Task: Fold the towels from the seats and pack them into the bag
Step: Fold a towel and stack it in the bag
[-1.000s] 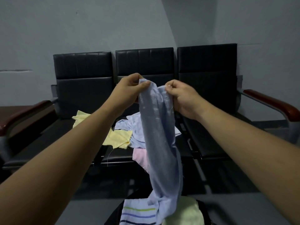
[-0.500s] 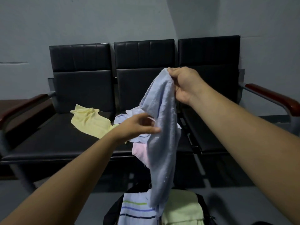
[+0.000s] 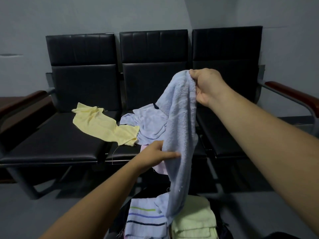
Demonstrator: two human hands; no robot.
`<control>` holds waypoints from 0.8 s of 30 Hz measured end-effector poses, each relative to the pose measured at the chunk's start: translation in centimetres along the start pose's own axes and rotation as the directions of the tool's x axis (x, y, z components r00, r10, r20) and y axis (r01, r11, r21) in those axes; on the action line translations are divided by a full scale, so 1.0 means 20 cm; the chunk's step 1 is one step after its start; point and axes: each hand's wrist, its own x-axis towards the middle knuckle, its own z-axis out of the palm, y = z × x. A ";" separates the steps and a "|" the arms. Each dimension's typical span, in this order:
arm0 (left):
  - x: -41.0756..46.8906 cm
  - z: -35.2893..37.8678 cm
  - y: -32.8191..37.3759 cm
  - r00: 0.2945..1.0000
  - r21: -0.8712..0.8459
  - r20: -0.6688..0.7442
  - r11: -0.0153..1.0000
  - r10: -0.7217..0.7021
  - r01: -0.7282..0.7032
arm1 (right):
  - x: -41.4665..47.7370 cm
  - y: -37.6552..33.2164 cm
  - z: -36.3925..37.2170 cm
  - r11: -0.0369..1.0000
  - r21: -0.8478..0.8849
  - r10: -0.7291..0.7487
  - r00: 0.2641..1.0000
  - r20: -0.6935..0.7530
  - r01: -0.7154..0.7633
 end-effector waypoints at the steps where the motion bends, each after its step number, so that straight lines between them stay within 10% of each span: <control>1: 0.00 0.00 -0.01 1.000 -0.110 -0.007 0.994 -0.011 0.011 | 0.03 0.02 -0.02 0.999 -0.040 -0.013 1.000 -0.023 0.012; 9: 0.03 -0.07 0.19 1.000 -0.725 0.005 0.688 0.010 -0.003 | 0.17 0.37 -0.20 0.955 -0.010 0.295 0.955 -0.004 -0.295; 17: 0.12 -0.16 0.17 0.998 -0.840 -0.049 0.539 0.045 -0.066 | 0.01 0.74 -0.30 0.850 -0.031 0.497 0.781 0.378 -0.526; 24: 0.14 -0.22 0.04 0.985 -0.778 -0.149 0.625 -0.083 -0.065 | 0.00 0.91 -0.31 0.863 -0.176 0.498 0.739 0.453 -0.473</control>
